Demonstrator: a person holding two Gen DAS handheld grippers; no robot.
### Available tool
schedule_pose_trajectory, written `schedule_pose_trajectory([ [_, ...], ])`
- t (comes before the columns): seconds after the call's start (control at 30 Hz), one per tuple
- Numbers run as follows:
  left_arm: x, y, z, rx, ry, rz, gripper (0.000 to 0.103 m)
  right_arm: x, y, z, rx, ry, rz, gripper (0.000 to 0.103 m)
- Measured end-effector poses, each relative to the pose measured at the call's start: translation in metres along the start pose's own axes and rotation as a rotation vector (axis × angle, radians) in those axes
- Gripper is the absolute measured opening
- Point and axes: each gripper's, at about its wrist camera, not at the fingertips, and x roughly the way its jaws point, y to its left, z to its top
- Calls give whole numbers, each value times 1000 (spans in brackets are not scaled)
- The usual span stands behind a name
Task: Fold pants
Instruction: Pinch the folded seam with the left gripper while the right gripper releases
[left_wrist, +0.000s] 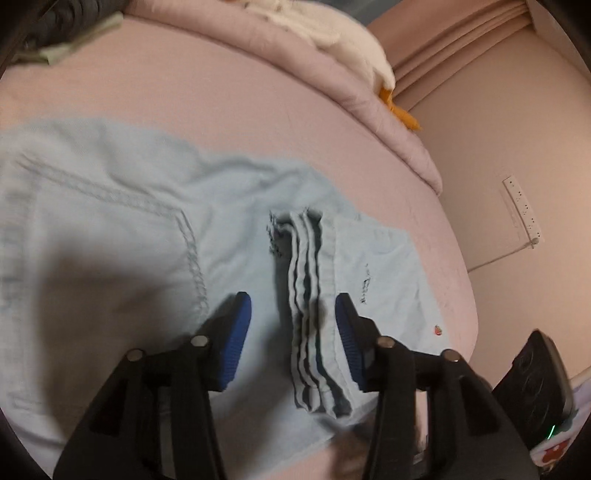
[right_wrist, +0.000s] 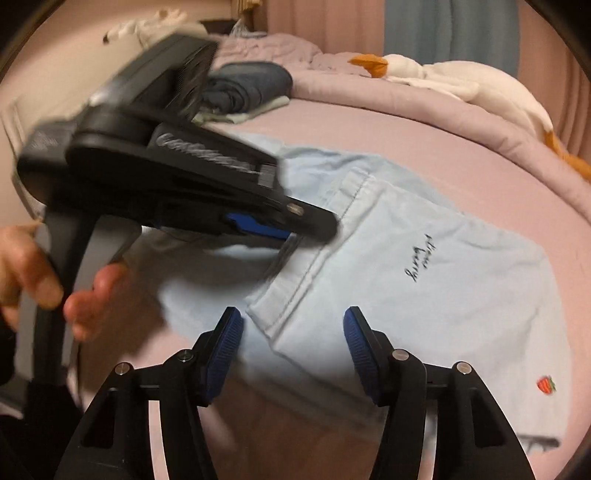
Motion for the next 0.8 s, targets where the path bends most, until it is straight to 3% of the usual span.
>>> schedule_pose_trajectory([
  [0.17, 2, -37, 10, 66, -32, -50, 47, -53, -44, -3, 178, -115, 57, 58],
  [0.23, 12, -55, 9, 105, -18, -73, 45, -71, -64, -6, 237, -157, -21, 58],
  [0.3, 29, -72, 7, 144, 4, -77, 43, -77, -82, -8, 270, -147, -148, 58],
  [0.37, 47, -80, 3, 171, 38, -57, 27, -76, -100, -10, 317, -118, -238, 53],
  [0.4, 53, -80, 2, 176, 67, -38, 19, -75, -104, -12, 329, -113, -249, 43],
  [0.47, 63, -74, -8, 216, 97, 77, 17, -71, -103, -19, 337, -91, -273, 40],
  [0.53, 61, -55, -16, 226, 95, 186, 3, -59, -106, -23, 332, -44, -291, 40],
  [0.63, 45, -35, -21, 167, 70, 136, 4, -39, -109, -30, 324, 52, -318, 40],
  [0.8, 37, -35, -30, 196, 46, 156, 4, -51, -95, -11, 273, -10, -293, 40],
])
